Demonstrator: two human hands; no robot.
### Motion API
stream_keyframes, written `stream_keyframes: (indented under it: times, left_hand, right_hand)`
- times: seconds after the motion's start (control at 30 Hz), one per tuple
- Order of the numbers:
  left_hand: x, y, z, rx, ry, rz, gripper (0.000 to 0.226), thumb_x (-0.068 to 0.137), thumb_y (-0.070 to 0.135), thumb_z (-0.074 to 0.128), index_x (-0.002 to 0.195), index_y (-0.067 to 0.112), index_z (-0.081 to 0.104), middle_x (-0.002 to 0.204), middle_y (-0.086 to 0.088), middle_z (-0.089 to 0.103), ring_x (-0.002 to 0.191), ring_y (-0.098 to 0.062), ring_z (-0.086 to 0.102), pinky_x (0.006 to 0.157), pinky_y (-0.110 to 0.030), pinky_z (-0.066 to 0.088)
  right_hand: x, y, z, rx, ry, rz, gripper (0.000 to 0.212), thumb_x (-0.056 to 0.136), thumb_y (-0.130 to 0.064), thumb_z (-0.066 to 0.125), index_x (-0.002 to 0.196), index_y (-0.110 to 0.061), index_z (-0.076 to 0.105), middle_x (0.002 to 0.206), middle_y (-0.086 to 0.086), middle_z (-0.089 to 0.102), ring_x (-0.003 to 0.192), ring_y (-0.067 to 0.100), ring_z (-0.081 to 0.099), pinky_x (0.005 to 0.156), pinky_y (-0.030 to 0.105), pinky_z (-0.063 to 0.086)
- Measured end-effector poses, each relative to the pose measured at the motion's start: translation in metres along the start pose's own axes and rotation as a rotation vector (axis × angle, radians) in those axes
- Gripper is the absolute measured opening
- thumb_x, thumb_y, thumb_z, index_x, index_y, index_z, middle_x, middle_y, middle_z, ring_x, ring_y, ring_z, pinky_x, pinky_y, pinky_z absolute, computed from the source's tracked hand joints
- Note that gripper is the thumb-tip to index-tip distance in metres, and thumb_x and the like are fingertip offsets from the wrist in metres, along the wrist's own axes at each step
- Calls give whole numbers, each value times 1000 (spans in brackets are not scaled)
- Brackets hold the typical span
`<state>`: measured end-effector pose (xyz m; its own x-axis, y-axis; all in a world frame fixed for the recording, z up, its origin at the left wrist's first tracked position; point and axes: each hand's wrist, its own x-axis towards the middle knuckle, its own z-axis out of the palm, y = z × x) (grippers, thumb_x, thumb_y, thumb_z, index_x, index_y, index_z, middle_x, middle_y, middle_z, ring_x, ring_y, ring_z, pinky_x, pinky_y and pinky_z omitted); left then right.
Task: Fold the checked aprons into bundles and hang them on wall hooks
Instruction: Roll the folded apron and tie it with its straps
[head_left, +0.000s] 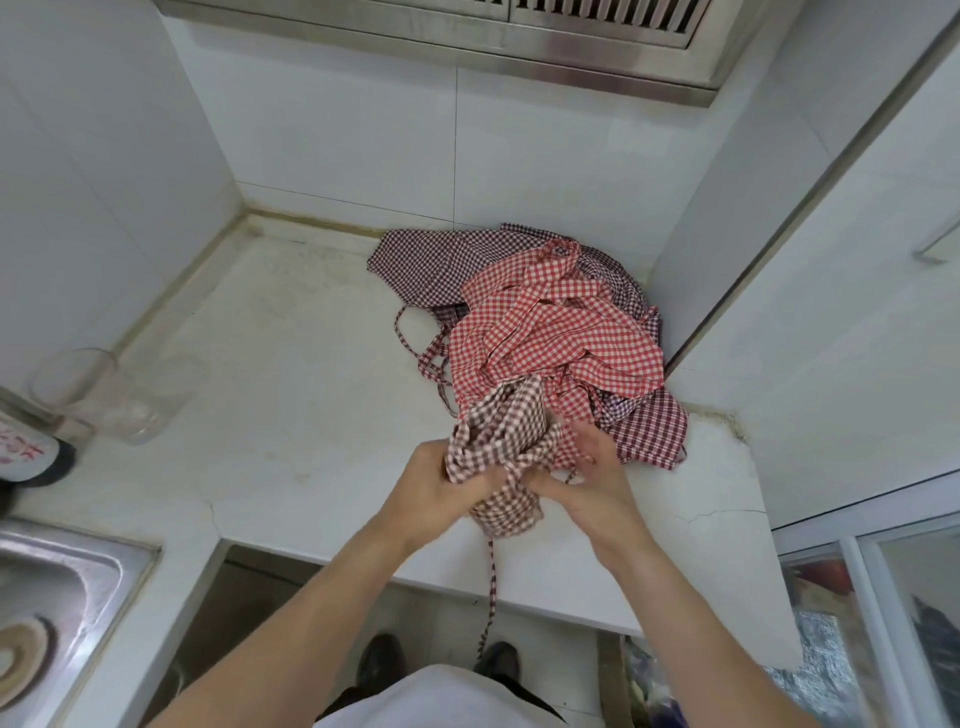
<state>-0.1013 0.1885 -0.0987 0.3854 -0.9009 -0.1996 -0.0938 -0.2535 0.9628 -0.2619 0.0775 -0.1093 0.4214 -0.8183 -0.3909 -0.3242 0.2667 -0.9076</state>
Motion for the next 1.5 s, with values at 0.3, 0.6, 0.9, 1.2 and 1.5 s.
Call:
stream_keyframes:
  times: [0.3,0.6,0.9,1.2,1.5]
  left_hand:
    - [14,-3,-30,-635,28,-356,66,63,39,68,124,19,54,119,-6,69,112,-27,63,90,-39,50]
    - [10,-7,-40,-754,-30,-533,52,70,41,63,114,14,58,92,-11,77,99,-31,64,85,-42,48]
    - [12,-10,-52,-614,-79,-519,75,55,45,74,120,14,57,101,-9,76,102,-30,66,84,-40,49]
    - [23,8,-53,136,-196,-442,24,88,44,63,87,20,62,76,12,69,66,-2,62,57,-14,43]
    - [30,7,-17,456,38,-532,48,87,58,55,77,11,60,79,-2,65,70,-14,60,62,-28,45]
  right_hand:
    - [12,-17,-25,175,-575,55,40,91,-13,59,130,-11,57,128,7,66,117,27,62,105,38,47]
    - [11,-12,-8,-219,-588,-131,35,94,-8,62,125,-23,62,109,-7,70,87,14,59,77,31,48]
    - [17,-25,-23,19,-664,64,12,100,-8,51,96,1,58,59,-2,46,55,12,46,75,37,51]
    - [15,-45,-25,-71,-354,-16,6,92,-10,66,97,-13,62,64,-4,45,53,7,36,48,21,27]
    - [-28,-16,56,-834,-319,-429,75,72,-57,76,121,-25,29,100,-7,52,90,13,55,75,31,51]
